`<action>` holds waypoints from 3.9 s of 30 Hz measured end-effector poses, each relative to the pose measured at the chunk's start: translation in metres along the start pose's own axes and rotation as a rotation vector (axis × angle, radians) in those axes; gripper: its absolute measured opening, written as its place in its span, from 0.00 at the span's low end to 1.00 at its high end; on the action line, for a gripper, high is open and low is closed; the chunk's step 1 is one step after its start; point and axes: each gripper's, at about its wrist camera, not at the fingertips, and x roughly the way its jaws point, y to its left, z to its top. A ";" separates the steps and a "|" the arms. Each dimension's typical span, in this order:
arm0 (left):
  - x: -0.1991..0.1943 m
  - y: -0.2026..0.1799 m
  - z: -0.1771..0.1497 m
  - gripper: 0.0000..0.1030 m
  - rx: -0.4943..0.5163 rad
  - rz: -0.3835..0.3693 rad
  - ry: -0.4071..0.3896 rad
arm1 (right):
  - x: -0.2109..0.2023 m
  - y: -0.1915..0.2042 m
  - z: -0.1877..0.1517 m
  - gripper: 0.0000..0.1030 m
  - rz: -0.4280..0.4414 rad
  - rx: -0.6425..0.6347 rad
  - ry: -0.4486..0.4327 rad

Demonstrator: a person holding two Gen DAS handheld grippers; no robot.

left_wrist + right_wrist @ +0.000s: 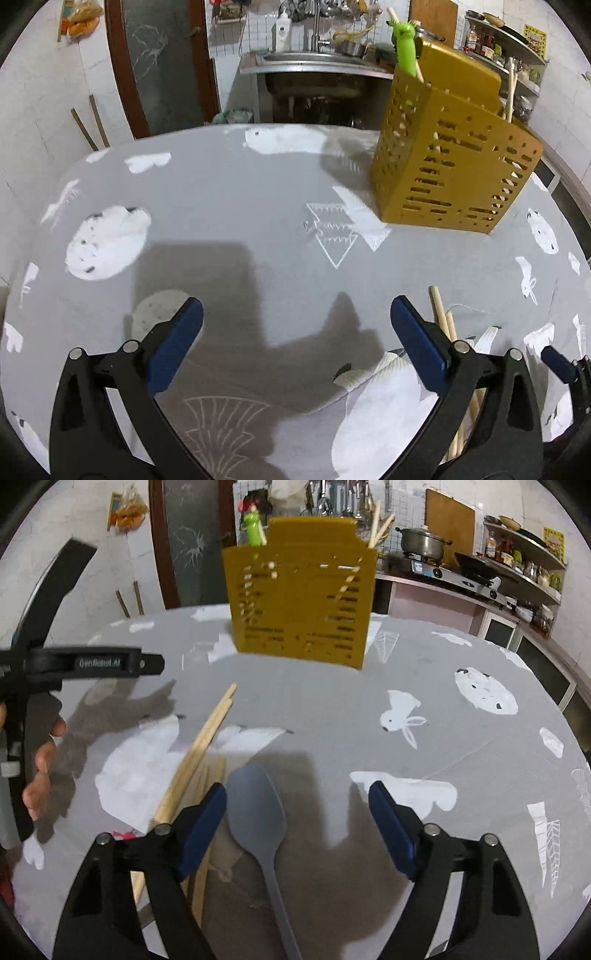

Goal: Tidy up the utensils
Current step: 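Close the right tool on the blue-grey spoon while the left tool moves to a chopstick, then close the left tool on a wooden chopstick while the right tool holds the spoon, then lift the spoon and chopstick and carry them over the yellow holder, then lower the spoon and chopstick into the holder and open both tools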

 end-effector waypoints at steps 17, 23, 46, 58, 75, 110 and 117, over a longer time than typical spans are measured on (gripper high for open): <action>0.027 -0.046 0.002 0.88 0.026 -0.059 0.100 | 0.025 -0.071 0.024 0.07 0.036 0.135 0.036; 0.037 -0.061 0.005 0.78 0.047 -0.049 0.101 | 0.035 -0.102 0.033 0.07 0.026 0.157 0.049; 0.030 -0.091 0.006 0.54 0.105 -0.055 0.146 | 0.037 -0.111 0.049 0.10 0.040 0.176 0.102; 0.035 -0.096 0.013 0.06 0.129 -0.078 0.177 | 0.041 -0.108 0.051 0.07 0.010 0.175 0.125; -0.028 -0.082 0.039 0.04 0.086 -0.105 -0.105 | -0.008 -0.093 0.082 0.05 -0.080 0.107 -0.127; -0.199 -0.075 0.148 0.04 0.069 -0.232 -0.656 | -0.047 -0.064 0.233 0.05 -0.256 0.011 -0.782; -0.201 -0.068 0.158 0.03 0.047 -0.238 -0.664 | -0.038 -0.065 0.240 0.05 -0.245 0.028 -0.803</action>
